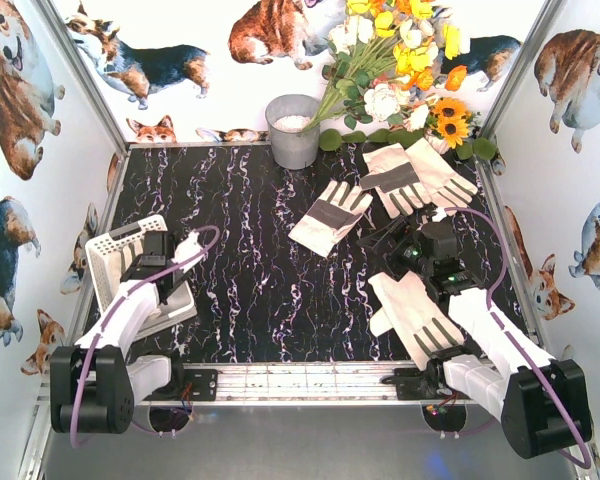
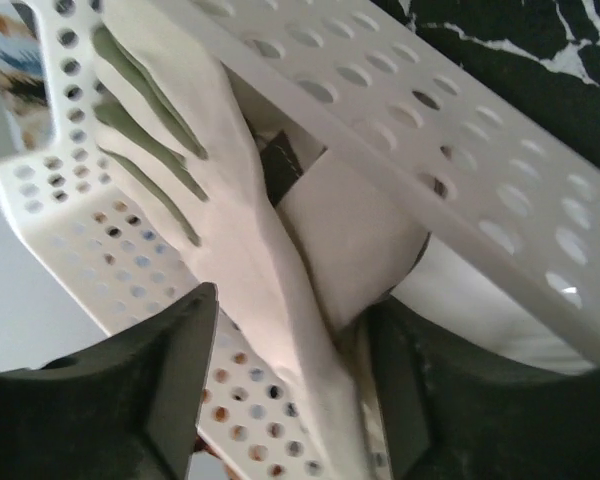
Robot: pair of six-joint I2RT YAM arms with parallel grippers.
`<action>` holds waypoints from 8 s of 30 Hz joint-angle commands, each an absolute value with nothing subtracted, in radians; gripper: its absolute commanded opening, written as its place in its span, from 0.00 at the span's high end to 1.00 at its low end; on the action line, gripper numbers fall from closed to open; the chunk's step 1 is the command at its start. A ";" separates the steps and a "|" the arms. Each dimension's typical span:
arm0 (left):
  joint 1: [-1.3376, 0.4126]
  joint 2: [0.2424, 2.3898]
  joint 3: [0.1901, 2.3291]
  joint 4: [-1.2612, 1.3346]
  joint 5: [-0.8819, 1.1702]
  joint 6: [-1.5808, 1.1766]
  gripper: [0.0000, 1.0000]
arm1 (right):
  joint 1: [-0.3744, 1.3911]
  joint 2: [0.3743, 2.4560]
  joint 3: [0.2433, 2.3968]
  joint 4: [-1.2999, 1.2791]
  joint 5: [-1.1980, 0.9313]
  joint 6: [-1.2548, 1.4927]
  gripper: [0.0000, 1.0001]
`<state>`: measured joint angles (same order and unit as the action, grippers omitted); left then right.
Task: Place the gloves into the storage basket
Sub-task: Place the glove in the bin, then adjust the glove at the center of the board, then pick up the glove from the center of the board.
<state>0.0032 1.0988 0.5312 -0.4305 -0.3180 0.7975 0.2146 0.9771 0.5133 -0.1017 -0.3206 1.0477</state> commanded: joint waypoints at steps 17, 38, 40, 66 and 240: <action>0.001 1.061 0.839 -0.766 -0.245 0.554 0.00 | 0.212 0.952 0.538 -0.045 -0.310 1.022 0.23; 0.084 1.371 0.865 -0.401 -0.364 0.144 0.54 | 0.212 0.908 0.599 -0.179 -0.299 0.962 0.24; 0.085 1.395 0.866 -0.391 -0.365 0.144 0.54 | 0.212 0.907 0.602 -0.188 -0.299 0.961 0.24; 0.160 1.581 0.835 -0.250 -0.388 0.146 0.69 | 0.213 0.899 0.627 -0.215 -0.310 0.965 0.25; -0.245 0.995 0.803 -0.379 0.080 -0.210 0.00 | 0.346 1.215 0.968 -0.832 0.064 0.504 0.35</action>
